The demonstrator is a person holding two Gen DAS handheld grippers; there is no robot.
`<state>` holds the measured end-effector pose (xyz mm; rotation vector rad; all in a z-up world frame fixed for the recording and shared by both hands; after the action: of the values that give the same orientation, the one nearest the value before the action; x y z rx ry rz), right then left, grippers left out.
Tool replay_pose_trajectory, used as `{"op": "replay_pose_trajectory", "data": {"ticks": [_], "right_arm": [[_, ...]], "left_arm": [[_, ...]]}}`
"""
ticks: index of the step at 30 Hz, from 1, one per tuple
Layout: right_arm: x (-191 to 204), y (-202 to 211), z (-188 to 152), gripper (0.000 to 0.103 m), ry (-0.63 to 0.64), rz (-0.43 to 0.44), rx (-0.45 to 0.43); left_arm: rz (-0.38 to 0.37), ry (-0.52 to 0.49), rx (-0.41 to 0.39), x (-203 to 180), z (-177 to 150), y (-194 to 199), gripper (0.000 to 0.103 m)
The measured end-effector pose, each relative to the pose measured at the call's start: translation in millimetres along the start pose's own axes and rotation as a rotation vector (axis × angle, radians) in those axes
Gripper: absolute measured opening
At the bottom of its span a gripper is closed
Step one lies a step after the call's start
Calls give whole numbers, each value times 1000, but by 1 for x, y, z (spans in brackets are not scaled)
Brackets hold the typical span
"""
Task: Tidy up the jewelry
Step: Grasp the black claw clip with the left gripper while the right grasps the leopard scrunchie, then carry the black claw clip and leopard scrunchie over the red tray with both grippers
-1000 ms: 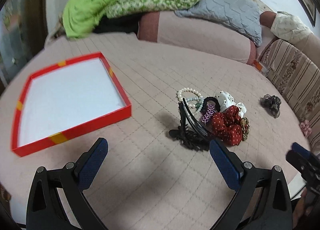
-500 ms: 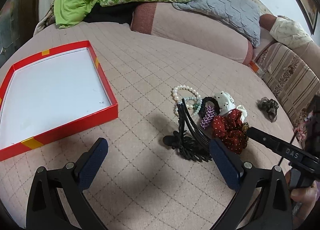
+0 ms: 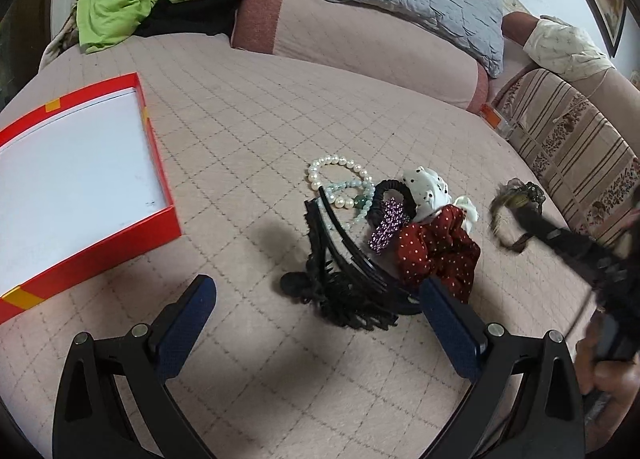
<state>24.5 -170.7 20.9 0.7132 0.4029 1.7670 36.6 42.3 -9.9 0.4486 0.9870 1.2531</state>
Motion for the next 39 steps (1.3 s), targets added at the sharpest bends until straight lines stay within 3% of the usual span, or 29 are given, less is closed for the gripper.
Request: {"op": "replay_pose_trajectory", "data": {"ticks": [2, 8, 12, 22, 24, 26, 31, 39], "right_arm": [[-1, 9, 6, 9, 2, -4, -43], [-1, 11, 8, 9, -18, 27, -53], [-2, 14, 7, 9, -13, 25, -58], [5, 10, 6, 9, -11, 41, -54], [6, 10, 5, 9, -8, 41, -54], [6, 11, 5, 9, -7, 40, -58], [8, 11, 5, 9, -2, 39, -61], [15, 11, 7, 9, 25, 46, -67]], "left_arm": [[2, 2, 2, -2, 1, -4, 99], [33, 12, 39, -6, 2, -28, 67], [29, 19, 57, -8, 0, -41, 66], [83, -118, 8, -29, -9, -54, 74], [60, -123, 8, -31, -9, -53, 62], [15, -114, 16, -35, -7, -50, 40], [-14, -103, 26, -37, -6, -45, 40], [-31, -104, -59, -40, 8, -24, 40]]}}
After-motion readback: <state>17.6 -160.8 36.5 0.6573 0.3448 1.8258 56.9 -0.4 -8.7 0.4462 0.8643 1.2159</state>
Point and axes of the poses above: each gripper's, at about its wrist camera, not at the fingertips, and y roughly against the way its jaws point, x to its left, z to its top, the point moved 6 cm from there along -y, roughly the way its jaws point, and after that the axes turned 12 degrees about y, right-handed, at the moved point
